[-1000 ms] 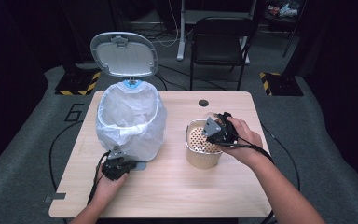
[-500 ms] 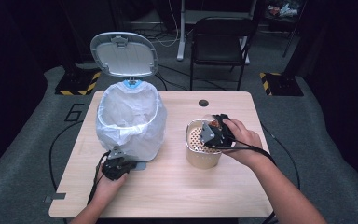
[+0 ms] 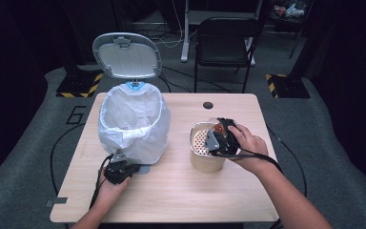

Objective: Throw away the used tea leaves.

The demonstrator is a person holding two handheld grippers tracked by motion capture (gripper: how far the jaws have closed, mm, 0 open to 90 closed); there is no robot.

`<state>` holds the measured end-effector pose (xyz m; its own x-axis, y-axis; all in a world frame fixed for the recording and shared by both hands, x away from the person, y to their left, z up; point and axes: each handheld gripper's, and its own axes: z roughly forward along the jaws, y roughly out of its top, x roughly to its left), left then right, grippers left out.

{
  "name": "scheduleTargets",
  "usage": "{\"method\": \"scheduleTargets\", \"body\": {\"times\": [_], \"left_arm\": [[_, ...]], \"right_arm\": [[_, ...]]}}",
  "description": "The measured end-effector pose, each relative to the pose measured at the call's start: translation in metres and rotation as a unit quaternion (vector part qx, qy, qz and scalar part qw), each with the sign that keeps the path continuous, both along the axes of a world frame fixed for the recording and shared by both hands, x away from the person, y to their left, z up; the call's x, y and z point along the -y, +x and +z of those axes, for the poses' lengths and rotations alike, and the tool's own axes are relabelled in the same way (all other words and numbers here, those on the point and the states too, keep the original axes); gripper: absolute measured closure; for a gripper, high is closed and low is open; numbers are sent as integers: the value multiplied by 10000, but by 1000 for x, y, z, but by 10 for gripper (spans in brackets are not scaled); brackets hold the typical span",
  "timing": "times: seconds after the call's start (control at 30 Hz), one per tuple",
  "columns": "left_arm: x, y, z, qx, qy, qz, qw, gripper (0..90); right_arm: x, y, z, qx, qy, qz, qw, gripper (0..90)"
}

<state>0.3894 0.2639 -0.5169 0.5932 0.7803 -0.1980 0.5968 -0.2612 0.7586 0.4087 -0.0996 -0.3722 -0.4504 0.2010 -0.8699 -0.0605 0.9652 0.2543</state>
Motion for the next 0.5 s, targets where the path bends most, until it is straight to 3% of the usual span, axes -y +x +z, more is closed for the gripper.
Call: {"method": "scheduleTargets", "body": {"times": [0.17, 0.2, 0.3, 0.33, 0.47, 0.5], "left_arm": [[0, 0, 0, 1, -2, 2, 10000, 900], [0, 0, 0, 2, 1, 1, 10000, 900], [0, 0, 0, 1, 4, -4, 10000, 900], [0, 0, 0, 0, 1, -4, 10000, 900], [0, 0, 0, 1, 0, -2, 10000, 900], [0, 0, 0, 3, 3, -3, 10000, 900]], "right_arm": [[1, 0, -2, 41, -120, -1, 9999, 451], [0, -1, -3, 94, -250, 16, 9996, 451], [0, -2, -6, 98, -240, -44, 9997, 452], [-1, -2, -5, 200, -424, 37, 9989, 452], [-1, -4, -10, 202, -395, -84, 9990, 452], [-2, -3, -7, 281, -557, 42, 9980, 452]]}}
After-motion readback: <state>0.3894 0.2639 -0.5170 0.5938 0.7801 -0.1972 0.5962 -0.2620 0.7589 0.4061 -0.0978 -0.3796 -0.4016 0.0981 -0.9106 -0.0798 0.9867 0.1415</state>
